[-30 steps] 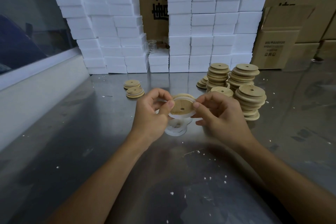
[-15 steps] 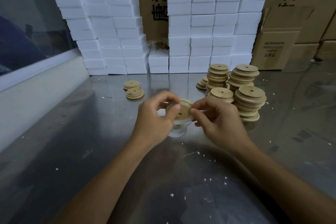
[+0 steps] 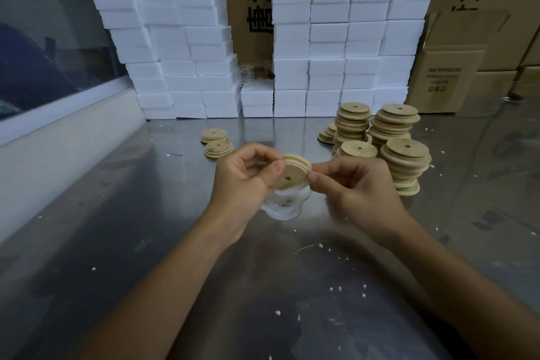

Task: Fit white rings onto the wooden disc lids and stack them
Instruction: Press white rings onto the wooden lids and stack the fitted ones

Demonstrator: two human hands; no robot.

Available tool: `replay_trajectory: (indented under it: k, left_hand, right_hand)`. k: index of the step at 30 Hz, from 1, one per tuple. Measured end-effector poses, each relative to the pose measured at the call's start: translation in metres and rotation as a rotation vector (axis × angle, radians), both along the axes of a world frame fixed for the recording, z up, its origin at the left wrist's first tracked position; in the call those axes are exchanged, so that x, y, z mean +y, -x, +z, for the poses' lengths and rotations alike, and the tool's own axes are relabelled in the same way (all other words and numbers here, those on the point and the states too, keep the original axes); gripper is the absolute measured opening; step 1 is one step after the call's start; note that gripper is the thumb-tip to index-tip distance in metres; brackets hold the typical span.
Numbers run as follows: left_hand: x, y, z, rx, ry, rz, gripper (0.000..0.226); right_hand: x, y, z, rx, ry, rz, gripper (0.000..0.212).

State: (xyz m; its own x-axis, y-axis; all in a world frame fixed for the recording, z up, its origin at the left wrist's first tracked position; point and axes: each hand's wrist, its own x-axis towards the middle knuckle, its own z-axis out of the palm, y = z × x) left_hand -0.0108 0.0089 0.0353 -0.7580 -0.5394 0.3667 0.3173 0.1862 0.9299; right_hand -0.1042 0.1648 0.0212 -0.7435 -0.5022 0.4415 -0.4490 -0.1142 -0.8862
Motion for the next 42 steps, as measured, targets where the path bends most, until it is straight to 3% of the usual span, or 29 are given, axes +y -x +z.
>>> replay_trajectory:
  k: [4,11,20,30,39,42]
  left_hand:
    - [-0.001,-0.002,0.0,-0.061,-0.097,-0.049,0.027]
    - [-0.007,-0.003,0.001,-0.109,-0.091,-0.095,0.029]
    - [-0.007,-0.002,0.002,-0.091,-0.149,-0.089,0.027]
    - [-0.01,-0.003,-0.003,-0.149,-0.13,-0.163,0.021]
    - [-0.009,0.0,-0.002,-0.068,-0.287,-0.152,0.028]
    - [-0.008,0.002,-0.003,-0.057,-0.371,-0.173,0.019]
  right_hand:
    - [0.005,0.0,0.004,0.048,-0.071,0.02,0.012]
    - [0.008,0.002,0.007,0.293,-0.217,0.003,0.013]
    - [0.008,0.002,0.006,0.134,-0.152,0.055,0.009]
    - [0.013,0.0,0.015,0.26,-0.365,0.101,0.006]
    - [0.004,-0.007,0.006,0.132,-0.194,-0.003,0.004]
    - [0.001,-0.007,0.004,0.096,-0.145,-0.03,0.005]
